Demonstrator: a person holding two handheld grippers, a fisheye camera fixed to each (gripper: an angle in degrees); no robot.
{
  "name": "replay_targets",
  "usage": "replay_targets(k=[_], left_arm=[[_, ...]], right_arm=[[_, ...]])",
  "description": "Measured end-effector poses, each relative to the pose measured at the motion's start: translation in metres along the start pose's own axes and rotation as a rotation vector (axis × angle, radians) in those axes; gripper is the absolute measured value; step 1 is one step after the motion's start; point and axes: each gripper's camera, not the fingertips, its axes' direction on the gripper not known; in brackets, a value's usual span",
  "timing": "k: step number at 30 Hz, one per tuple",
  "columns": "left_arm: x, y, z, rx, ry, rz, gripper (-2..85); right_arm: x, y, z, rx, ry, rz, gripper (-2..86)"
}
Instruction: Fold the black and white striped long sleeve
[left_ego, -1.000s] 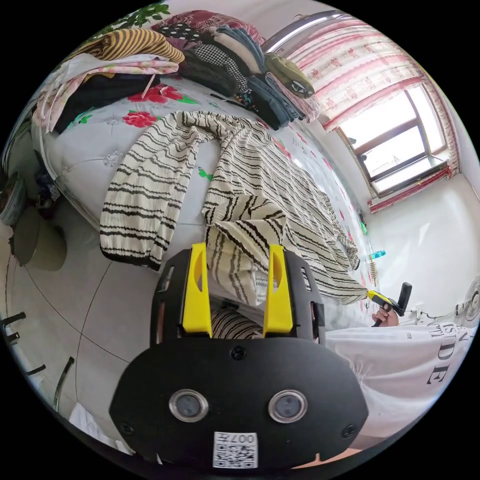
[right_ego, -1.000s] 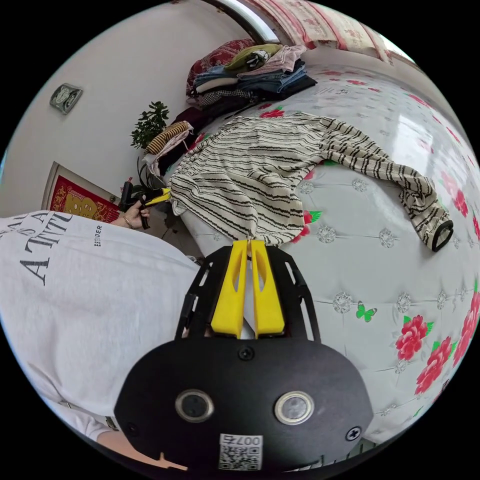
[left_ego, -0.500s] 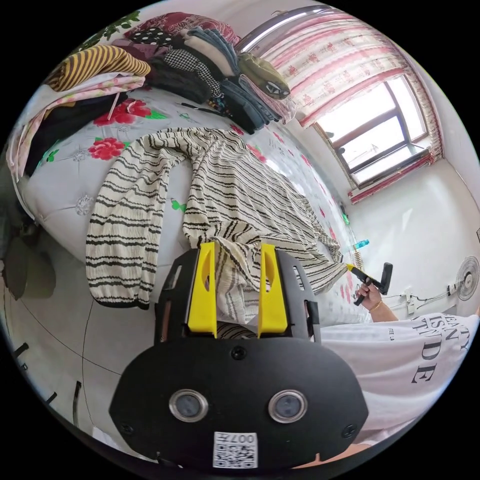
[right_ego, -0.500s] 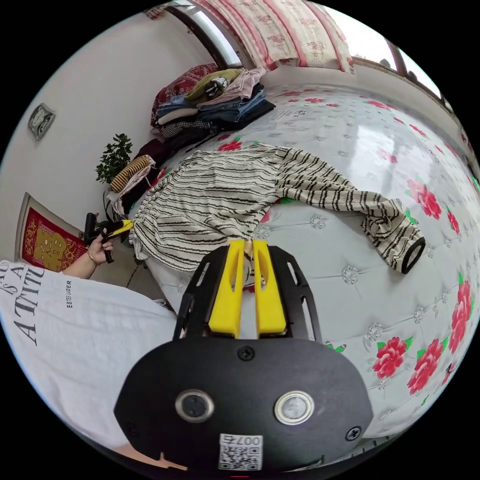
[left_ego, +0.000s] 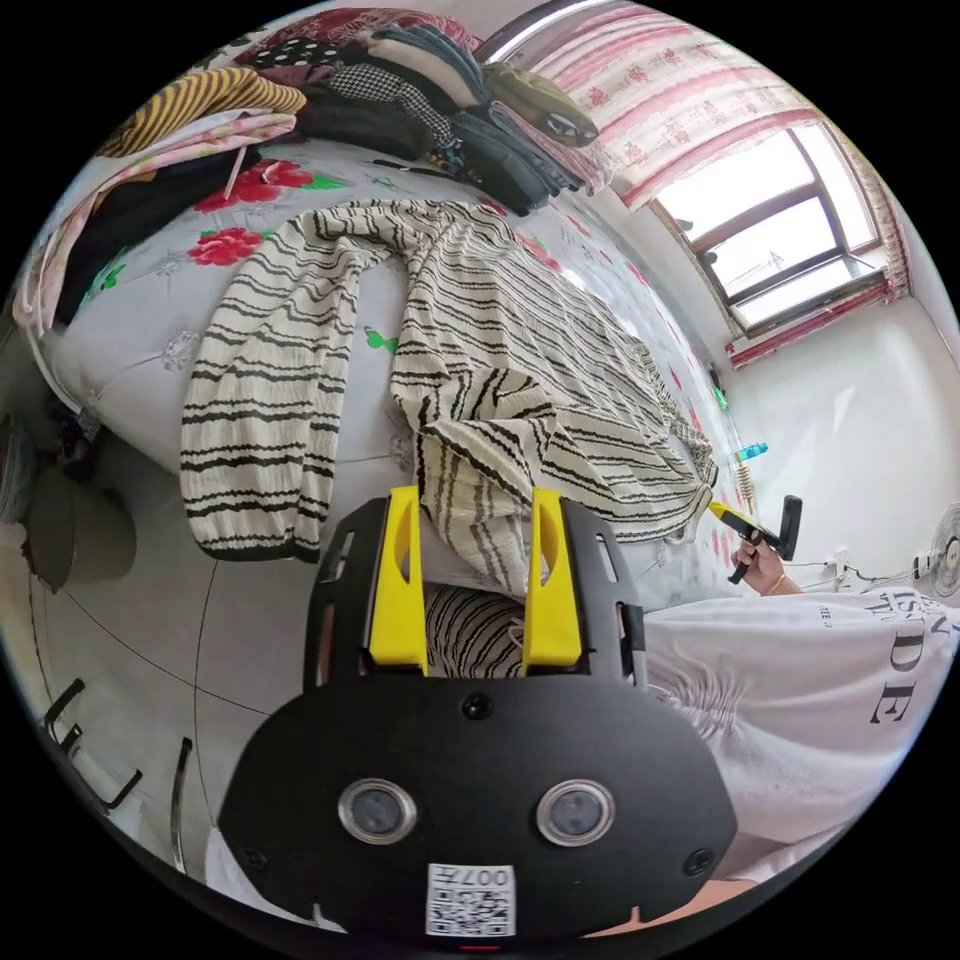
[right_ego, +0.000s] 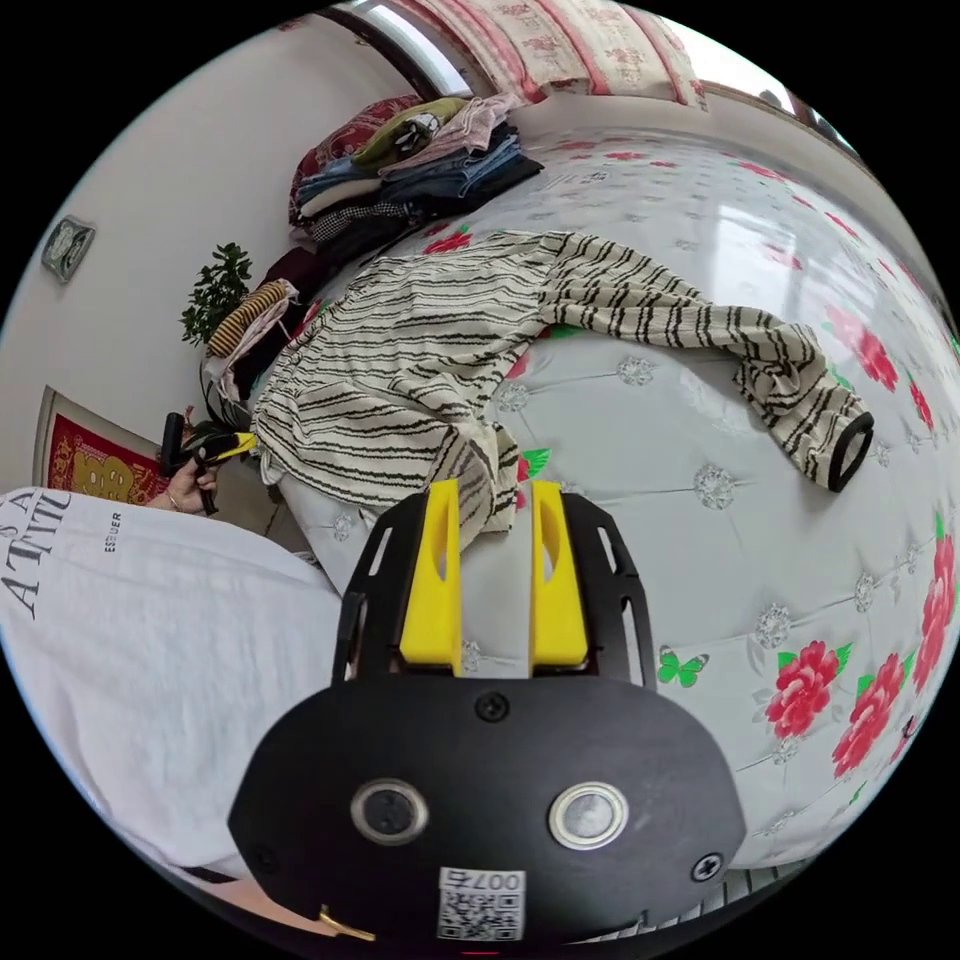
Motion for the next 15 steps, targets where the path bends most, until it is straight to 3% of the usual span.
replay_targets(k=[4,9,15], left_arm=[[0.016,-0.023,0.026,-0.055,-0.091,0.031,0.7],[0.019,-0.007,-0.012,0.024,-0.105,0.029,-0.7],[0.017,0.031,-0.08,0.095,-0.053,-0.035,-0.9]], right_arm=[[-0.026,-0.034,0.037,-0.145,0.03,-0.098,1.5],[-0.06,-0.019,-0.005,-0.102,0.208,-0.223,0.0],[-0.053,0.019,-0.111,0.041,0.093,-0.144,-0.3]])
